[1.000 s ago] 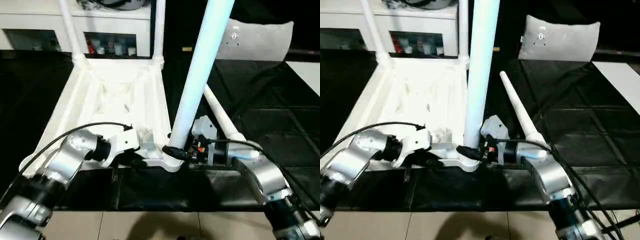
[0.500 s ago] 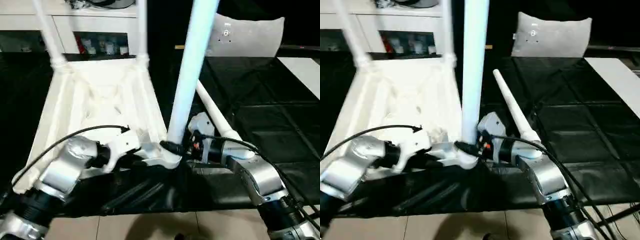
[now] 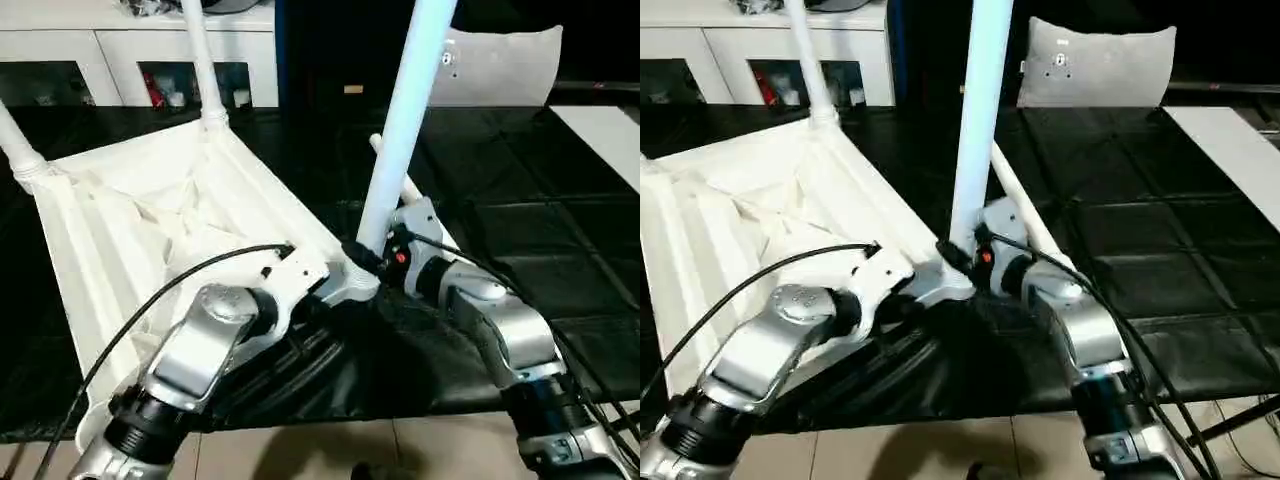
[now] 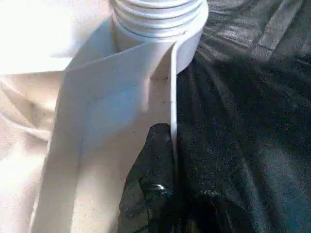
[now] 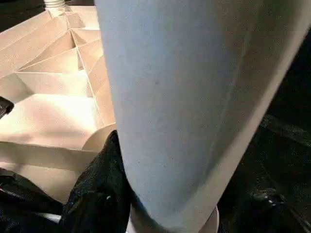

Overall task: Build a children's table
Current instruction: Insert table leg to table base

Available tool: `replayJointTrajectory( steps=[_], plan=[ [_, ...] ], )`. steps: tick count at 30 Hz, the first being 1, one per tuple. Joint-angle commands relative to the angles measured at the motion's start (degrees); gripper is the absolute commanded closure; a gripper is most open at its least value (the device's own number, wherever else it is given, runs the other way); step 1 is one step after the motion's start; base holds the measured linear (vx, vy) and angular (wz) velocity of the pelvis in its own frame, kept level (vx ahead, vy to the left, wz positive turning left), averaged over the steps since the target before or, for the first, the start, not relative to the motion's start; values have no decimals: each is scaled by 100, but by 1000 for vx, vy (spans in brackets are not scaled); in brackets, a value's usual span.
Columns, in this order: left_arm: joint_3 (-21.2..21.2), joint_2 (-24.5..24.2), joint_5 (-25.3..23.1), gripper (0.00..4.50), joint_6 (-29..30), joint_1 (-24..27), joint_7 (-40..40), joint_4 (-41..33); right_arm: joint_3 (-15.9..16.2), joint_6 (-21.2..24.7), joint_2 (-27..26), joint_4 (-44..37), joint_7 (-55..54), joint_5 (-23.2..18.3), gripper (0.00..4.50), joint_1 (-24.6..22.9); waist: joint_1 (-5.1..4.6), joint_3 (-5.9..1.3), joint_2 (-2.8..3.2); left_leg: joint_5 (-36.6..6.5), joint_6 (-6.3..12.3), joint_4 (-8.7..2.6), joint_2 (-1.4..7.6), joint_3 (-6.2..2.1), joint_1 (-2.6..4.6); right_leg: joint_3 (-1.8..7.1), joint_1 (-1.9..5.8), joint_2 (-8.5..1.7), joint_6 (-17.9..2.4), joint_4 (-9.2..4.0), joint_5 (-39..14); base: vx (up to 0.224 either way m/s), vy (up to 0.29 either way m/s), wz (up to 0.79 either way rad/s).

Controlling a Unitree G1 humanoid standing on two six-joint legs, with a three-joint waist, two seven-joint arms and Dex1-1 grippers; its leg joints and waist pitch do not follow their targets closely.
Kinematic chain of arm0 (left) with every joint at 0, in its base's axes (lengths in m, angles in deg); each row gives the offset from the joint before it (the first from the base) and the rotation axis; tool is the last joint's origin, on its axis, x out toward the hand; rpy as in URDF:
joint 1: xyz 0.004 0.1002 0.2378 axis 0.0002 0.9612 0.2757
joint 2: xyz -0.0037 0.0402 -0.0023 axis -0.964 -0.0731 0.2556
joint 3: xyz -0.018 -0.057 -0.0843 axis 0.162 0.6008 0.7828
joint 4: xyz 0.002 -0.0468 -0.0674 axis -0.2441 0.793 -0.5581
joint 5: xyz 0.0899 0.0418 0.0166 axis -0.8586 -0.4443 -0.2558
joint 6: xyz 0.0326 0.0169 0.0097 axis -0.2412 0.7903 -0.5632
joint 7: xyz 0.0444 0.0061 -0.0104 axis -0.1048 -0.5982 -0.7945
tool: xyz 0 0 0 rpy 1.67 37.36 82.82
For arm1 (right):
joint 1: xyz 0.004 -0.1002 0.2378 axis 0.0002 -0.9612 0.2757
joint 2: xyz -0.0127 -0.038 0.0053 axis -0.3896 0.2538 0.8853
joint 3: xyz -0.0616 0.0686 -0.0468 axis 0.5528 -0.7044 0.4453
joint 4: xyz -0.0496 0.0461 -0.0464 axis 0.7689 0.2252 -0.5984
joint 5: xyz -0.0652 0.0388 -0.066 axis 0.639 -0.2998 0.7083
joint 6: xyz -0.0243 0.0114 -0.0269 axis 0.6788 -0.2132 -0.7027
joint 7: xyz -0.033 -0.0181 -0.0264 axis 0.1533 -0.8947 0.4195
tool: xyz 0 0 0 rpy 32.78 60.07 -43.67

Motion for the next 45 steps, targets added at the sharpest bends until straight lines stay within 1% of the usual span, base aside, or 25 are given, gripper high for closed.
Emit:
replayJointTrajectory(
  steps=[1, 6, 9, 11, 12, 13, 14, 15, 19, 21, 22, 23, 24, 25, 26, 27, 28, 30, 31, 32, 33, 35, 39, 40, 45],
  plan=[
    [-14, -26, -58, 450, -231, -265, -15, -108, 464, 753, -67, 609, 193, 57, 261, -454, 5, -165, 63, -2863, 100, -444, 37, -55, -17, 157, 92, -237, -288, -617, -3761, 0, 0, 0],
    [-43, -230, -41, 450, -364, -223, 101, -106, 466, 645, -46, 707, 174, 116, 261, -447, -17, -152, 61, -2882, 90, -452, 42, -57, -20, 162, 86, -247, -304, -613, -3792, 0, 0, 0],
    [-69, -309, -29, 450, -425, -202, 117, -121, 326, 498, -120, 854, 83, 91, 261, -374, -21, -147, 48, -2868, 88, -453, 41, -55, -24, 162, 82, -247, -298, -611, -3825, 0, 0, 0],
    [-63, -340, -6, 450, -546, -199, 99, -86, 227, 436, -176, 912, 41, 55, 205, -339, -35, -145, 58, -2911, 75, -456, 43, -61, -18, 160, 74, -251, -283, -619, -3871, 0, 0, 0],
    [-46, -340, 14, 450, -616, -200, 93, -63, 203, 386, -187, 933, 21, 62, 205, -329, -35, -150, 48, -2896, 79, -452, 44, -60, -13, 162, 71, -252, -303, -616, -3844, 0, 0, 0],
    [-9, -336, 54, 450, -754, -202, 85, -18, 169, 283, -201, 971, -17, 87, 185, -313, -31, -150, 54, -2887, 83, -448, 41, -58, -13, 164, 65, -253, -326, -618, -3822, 0, 0, 0],
    [34, -337, 94, 450, -873, -213, 102, 46, 146, 163, -209, 1005, -12, 94, 174, -308, -22, -182, 39, -2775, 76, -447, 51, -57, -29, 178, 95, -264, -370, -585, -3656, 0, 0, 0],
    [39, -341, 104, 450, -913, -214, 116, 63, 139, 129, -211, 1009, -14, 96, 165, -310, -20, -160, 39, -2758, 101, -462, 49, -50, -48, 177, 97, -247, -384, -587, -3609, 0, 0, 0],
    [53, -411, 161, 450, -1229, -200, 225, 224, 88, -180, -180, 983, -2, 136, 132, -346, 10, -183, 60, -2556, 123, -461, 72, -22, -53, 207, 110, -256, -546, -545, -3289, 0, 0, 0],
    [59, -431, 171, 450, -1288, -194, 240, 274, 68, -208, -158, 934, 33, 123, 112, -371, 29, -206, 67, -2333, 134, -461, 85, -5, -73, 233, 143, -248, -667, -493, -2915, 0, 0, 0],
    [63, -465, 183, 450, -1383, -188, 272, 335, 71, -318, -108, 849, 102, 140, 105, -421, 64, -226, 78, -2098, 159, -454, 100, 21, -93, 249, 163, -247, -803, -455, -2586, 0, 0, 0],
    [62, -487, 188, 450, -1428, -187, 291, 364, 80, -377, -65, 801, 143, 163, 97, -456, 84, -232, 73, -2001, 166, -450, 96, 34, -95, 255, 176, -247, -833, -442, -2460, 0, 0, 0],
    [60, -505, 194, 450, -1468, -186, 306, 385, 76, -488, -43, 776, 190, 167, 86, -485, 118, -265, 104, -1744, 196, -442, 112, 50, -91, 269, 200, -238, -947, -389, -2100, 0, 0, 0],
    [59, -542, 214, 450, -1543, -185, 347, 427, 70, -685, 20, 707, 292, 170, 73, -555, 135, -266, 90, -1624, 219, -435, 110, 66, -106, 271, 206, -235, -988, -380, -1934, 0, 0, 0],
    [62, -564, 230, 450, -1593, -186, 381, 455, 56, -722, 63, 661, 342, 155, 73, -597, 164, -295, 91, -1381, 259, -411, 114, 88, -105, 284, 229, -235, -1100, -332, -1550, 0, 0, 0],
    [62, -579, 247, 450, -1639, -188, 400, 482, 48, -744, 89, 647, 370, 143, 67, -619, 165, -303, 82, -1255, 297, -397, 107, 100, -113, 285, 241, -230, -1156, -312, -1371, 0, 0, 0],
    [55, -597, 256, 450, -1706, -188, 431, 518, 27, -778, 112, 626, 381, 131, 44, -647, 183, -301, 92, -1037, 366, -393, 108, 107, -123, 282, 271, -232, -1280, -273, -1153, 0, 0, 0],
    [36, -624, 260, 450, -1799, -187, 473, 571, -6, -812, 135, 589, 408, 99, 34, -689, 196, -306, 98, -977, 385, -377, 110, 118, -111, 283, 269, -230, -1316, -268, -1100, 0, 0, 0],
    [15, -653, 286, 450, -1988, -176, 552, 674, -70, -891, 182, 494, 478, 28, 24, -779, 219, -304, 141, -976, 386, -375, 108, 119, -104, 283, 273, -229, -1336, -271, -1110, 0, 0, 0],
    [15, -653, 286, 450, -1988, -176, 552, 674, -70, -891, 182, 494, 478, 28, 24, -779, 234, -308, 113, -1005, 382, -368, 111, 130, -91, 288, 274, -225, -1310, -279, -1140, 0, 0, 0],
    [20, -655, 303, 450, -2072, -165, 578, 745, -114, -926, 222, 406, 545, -30, 5, -852, 242, -315, 110, -991, 376, -373, 114, 126, -92, 289, 284, -223, -1322, -265, -1117, 0, 0, 0],
    [27, -666, 335, 450, -2223, -145, 632, 863, -179, -997, 303, 274, 674, -115, 5, -977, 281, -312, 131, -1022, 383, -373, 114, 126, -84, 290, 287, -225, -1307, -275, -1193, 0, 0, 0],
    [-8, -737, 363, 450, -2463, -127, 784, 1010, -278, -1120, 432, 140, 833, -229, 5, -1124, 286, -315, 108, -1143, 374, -372, 108, 129, -81, 291, 291, -223, -1232, -298, -1412, 0, 0, 0],
    [-46, -832, 380, 450, -2626, -137, 924, 1127, -336, -1240, 590, 134, 966, -238, 5, -1157, 286, -321, 108, -1129, 394, -359, 98, 131, -89, 287, 291, -221, -1226, -297, -1430, 0, 0, 0],
    [-81, -910, 368, 450, -2782, -161, 1063, 1265, -434, -1253, 718, 119, 1084, -302, 5, -1133, 290, -317, 104, -1111, 422, -340, 93, 133, -89, 286, 282, -223, -1184, -302, -1634, 0, 0, 0]
  ],
)
